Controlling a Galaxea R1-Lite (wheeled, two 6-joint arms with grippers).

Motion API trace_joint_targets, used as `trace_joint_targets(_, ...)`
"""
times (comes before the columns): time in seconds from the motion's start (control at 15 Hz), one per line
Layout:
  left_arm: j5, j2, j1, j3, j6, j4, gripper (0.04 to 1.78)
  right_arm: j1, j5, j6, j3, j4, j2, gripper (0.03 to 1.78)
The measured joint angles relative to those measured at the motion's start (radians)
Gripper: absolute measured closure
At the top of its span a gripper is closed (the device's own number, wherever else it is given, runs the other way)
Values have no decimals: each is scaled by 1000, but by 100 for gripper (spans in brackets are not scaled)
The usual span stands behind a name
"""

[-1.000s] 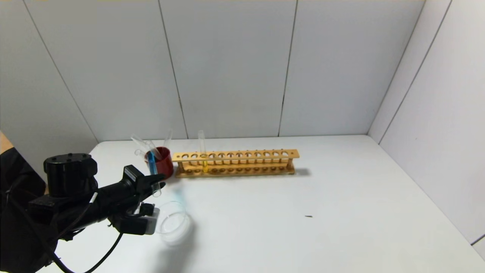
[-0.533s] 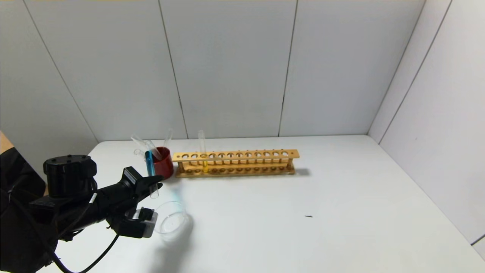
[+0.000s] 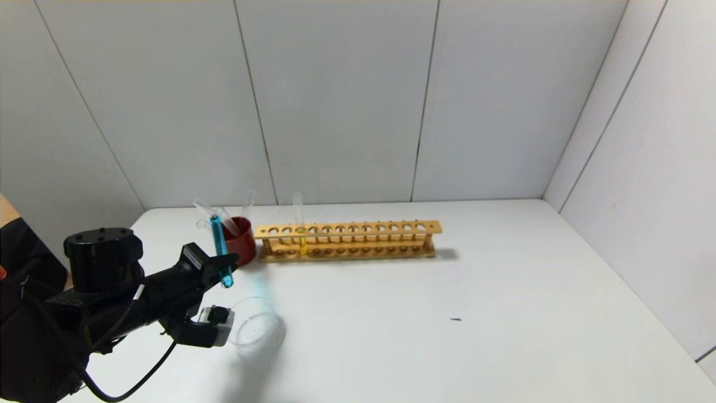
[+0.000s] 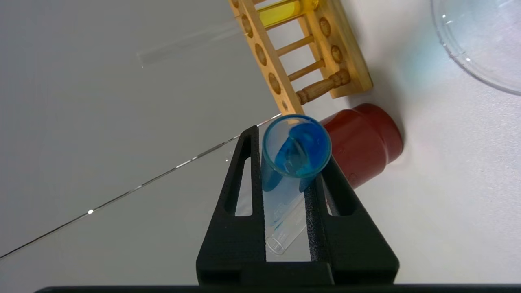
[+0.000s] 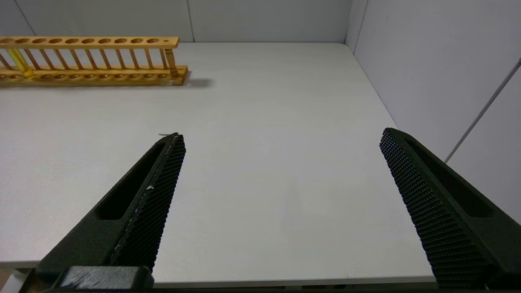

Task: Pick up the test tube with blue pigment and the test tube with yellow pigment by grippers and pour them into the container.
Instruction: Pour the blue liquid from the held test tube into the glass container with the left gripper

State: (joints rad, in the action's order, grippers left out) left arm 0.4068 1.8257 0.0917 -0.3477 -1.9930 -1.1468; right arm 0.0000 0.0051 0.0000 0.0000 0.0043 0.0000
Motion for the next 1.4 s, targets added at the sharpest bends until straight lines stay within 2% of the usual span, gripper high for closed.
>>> trace_joint_targets(0.2,0,14,1,15,-3,-46,149,0,0,0,0,0,0,6)
trace_joint_targets(0.8,-5,49,2,14,-24,-62,149,0,0,0,0,0,0,6)
trace_joint_targets(1.4,-16,81,3,47,-63,-200,149,0,-1,0,0,0,0,6)
